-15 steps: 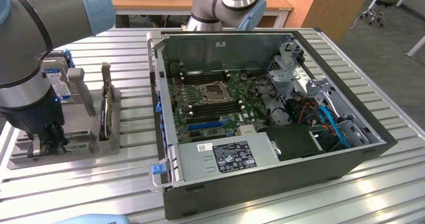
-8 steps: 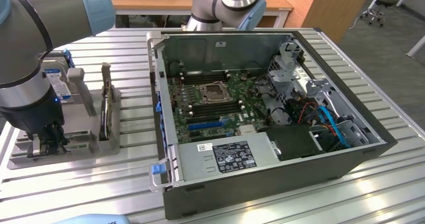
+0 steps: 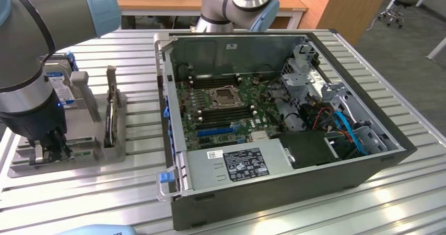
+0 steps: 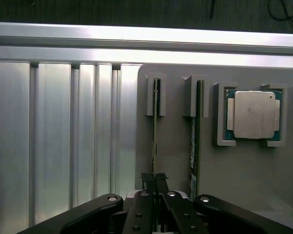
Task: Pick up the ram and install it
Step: 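Pick up the ram and move it above insertion slot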
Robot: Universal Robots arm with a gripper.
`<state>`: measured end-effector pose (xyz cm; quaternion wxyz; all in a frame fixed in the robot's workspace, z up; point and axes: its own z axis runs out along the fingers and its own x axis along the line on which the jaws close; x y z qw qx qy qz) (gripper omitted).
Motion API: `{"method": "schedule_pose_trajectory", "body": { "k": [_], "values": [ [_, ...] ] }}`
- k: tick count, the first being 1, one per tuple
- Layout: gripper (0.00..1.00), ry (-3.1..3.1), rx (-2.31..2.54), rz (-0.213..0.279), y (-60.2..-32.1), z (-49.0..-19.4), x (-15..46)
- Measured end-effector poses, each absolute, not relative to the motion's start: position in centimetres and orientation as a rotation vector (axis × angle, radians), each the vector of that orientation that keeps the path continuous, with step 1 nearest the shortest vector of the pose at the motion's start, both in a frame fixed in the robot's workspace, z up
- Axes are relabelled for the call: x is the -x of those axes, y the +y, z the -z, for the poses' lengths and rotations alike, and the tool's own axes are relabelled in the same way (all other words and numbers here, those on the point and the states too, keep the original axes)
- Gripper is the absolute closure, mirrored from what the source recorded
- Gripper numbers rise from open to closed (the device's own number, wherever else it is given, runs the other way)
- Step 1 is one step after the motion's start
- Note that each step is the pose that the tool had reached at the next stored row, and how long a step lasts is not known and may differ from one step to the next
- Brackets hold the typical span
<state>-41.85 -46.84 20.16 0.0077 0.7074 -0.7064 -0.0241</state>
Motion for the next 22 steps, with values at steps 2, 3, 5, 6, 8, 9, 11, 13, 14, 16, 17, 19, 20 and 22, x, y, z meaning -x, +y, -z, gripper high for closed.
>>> {"method": "schedule_pose_trajectory", "body": {
  "k": [2, 3, 5, 6, 8, 9, 11, 13, 14, 16, 17, 19, 20, 22],
  "values": [
    [0.89, -2.208, -2.212, 0.076, -46.84, -20.16, 41.85],
    [0.89, -2.208, -2.212, 0.075, -46.84, -20.16, 41.85],
    [0.89, -2.208, -2.211, 0.075, -46.84, -20.16, 41.85],
    [0.89, -2.208, -2.212, 0.076, -46.84, -20.16, 41.85],
    [0.89, -2.208, -2.211, 0.075, -46.84, -20.16, 41.85],
    [0.89, -2.208, -2.212, 0.076, -46.84, -20.16, 41.85],
    [0.89, -2.208, -2.212, 0.075, -46.84, -20.16, 41.85],
    [0.89, -2.208, -2.211, 0.076, -46.84, -20.22, 41.85],
    [0.89, -2.208, -2.211, 0.076, -46.83, -20.28, 41.85],
    [0.89, -2.208, -2.211, 0.075, -46.83, -20.41, 41.84],
    [0.89, -2.208, -2.211, 0.076, -46.83, -20.49, 41.84],
    [0.89, -2.208, -2.211, 0.076, -46.84, -20.66, 41.83],
    [0.89, -2.208, -2.211, 0.075, -46.84, -20.76, 41.83],
    [0.89, -2.208, -2.211, 0.075, -46.84, -20.98, 41.82]
  ]
}}
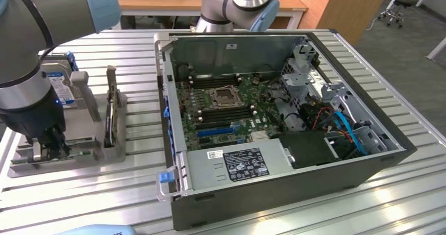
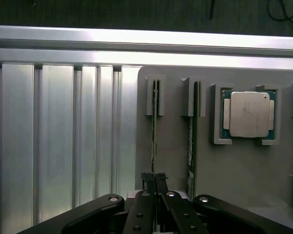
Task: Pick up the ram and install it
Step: 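Pick up the ram and move it above insertion slot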
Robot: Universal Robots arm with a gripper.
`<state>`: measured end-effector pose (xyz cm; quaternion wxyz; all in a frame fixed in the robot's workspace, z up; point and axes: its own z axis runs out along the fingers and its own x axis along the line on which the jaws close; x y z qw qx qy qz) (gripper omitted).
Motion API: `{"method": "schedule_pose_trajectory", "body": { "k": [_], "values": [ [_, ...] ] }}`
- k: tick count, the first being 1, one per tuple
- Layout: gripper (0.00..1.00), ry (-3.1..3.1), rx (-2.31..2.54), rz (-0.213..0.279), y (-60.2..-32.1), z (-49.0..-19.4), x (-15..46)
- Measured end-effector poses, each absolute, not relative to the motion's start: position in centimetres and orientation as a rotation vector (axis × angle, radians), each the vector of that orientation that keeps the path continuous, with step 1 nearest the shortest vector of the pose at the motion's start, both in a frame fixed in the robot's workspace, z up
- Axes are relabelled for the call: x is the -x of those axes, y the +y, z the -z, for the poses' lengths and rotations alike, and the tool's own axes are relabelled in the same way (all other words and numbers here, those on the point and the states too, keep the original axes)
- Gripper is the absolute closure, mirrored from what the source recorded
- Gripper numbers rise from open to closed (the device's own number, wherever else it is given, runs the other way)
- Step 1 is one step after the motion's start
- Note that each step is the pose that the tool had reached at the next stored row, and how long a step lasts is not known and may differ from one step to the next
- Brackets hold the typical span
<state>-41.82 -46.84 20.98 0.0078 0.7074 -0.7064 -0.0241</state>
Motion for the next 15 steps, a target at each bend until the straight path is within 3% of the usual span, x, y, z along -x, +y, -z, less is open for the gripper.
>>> {"method": "schedule_pose_trajectory", "body": {
  "k": [15],
  "values": [
    [0.89, -2.208, -2.211, 0.076, -46.8, -23.5, 41.7]
  ]
}}
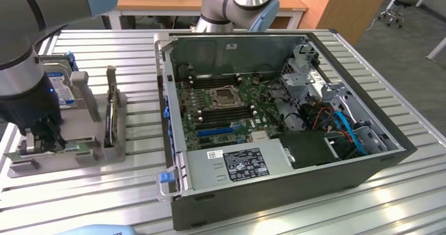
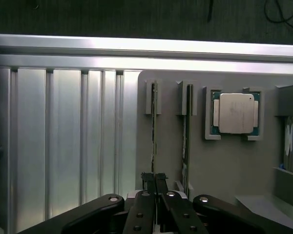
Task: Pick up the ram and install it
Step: 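Pick up the ram and move it above insertion slot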
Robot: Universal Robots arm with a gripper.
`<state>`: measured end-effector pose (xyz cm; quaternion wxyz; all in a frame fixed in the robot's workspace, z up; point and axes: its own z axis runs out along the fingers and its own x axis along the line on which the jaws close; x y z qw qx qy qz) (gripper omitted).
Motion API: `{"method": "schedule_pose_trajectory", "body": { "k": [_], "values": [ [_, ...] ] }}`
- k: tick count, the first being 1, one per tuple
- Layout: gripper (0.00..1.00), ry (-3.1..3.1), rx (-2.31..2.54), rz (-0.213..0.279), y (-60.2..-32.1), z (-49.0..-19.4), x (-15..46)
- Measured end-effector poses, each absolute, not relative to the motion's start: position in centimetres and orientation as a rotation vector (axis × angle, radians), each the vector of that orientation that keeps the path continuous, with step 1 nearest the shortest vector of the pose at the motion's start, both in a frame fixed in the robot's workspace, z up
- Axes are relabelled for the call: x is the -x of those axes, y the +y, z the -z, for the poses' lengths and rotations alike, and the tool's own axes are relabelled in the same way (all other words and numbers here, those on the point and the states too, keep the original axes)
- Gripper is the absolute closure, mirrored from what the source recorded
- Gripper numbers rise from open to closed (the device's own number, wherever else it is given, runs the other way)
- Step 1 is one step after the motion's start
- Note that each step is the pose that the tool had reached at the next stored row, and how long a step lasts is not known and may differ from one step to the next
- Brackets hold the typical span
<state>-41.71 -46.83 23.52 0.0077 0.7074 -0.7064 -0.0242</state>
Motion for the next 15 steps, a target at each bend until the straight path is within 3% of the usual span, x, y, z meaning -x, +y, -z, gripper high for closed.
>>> {"method": "schedule_pose_trajectory", "body": {
  "k": [15],
  "values": [
    [0.89, -2.208, -2.212, 0.075, -46.8, -27.3, 41.6]
  ]
}}
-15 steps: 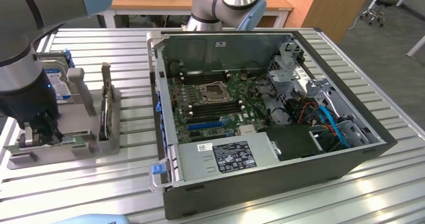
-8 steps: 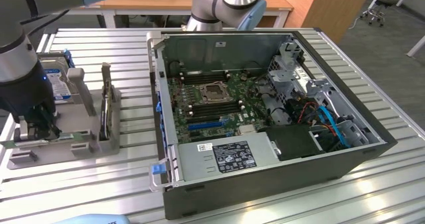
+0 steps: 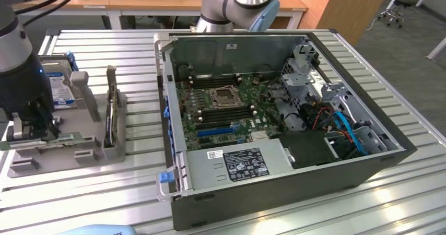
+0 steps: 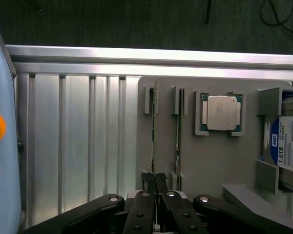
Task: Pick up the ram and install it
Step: 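Pick up the ram and move it above insertion slot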
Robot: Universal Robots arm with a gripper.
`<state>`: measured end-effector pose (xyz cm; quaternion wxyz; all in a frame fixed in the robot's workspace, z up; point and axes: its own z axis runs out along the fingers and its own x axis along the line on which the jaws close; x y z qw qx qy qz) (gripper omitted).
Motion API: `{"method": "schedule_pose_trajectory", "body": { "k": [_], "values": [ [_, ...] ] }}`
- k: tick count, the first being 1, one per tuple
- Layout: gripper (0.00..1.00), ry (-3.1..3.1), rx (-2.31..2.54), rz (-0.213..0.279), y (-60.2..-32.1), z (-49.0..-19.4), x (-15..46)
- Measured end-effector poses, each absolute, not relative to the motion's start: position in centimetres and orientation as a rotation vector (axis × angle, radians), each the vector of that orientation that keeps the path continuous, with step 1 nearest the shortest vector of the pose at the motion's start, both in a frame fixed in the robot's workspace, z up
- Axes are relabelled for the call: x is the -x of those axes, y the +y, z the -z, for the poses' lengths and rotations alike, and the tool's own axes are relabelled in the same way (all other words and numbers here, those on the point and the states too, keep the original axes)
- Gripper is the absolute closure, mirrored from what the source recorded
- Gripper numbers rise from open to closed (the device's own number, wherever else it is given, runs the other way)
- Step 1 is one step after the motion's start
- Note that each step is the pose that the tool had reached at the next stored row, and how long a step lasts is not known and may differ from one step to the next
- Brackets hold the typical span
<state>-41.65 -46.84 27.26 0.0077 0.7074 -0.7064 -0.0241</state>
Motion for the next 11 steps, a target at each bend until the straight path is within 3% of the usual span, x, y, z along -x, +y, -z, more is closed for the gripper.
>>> {"method": "schedule_pose_trajectory", "body": {
  "k": [11],
  "values": [
    [0.89, -2.208, -2.211, 0.075, -46.8, -29.6, 41.6]
  ]
}}
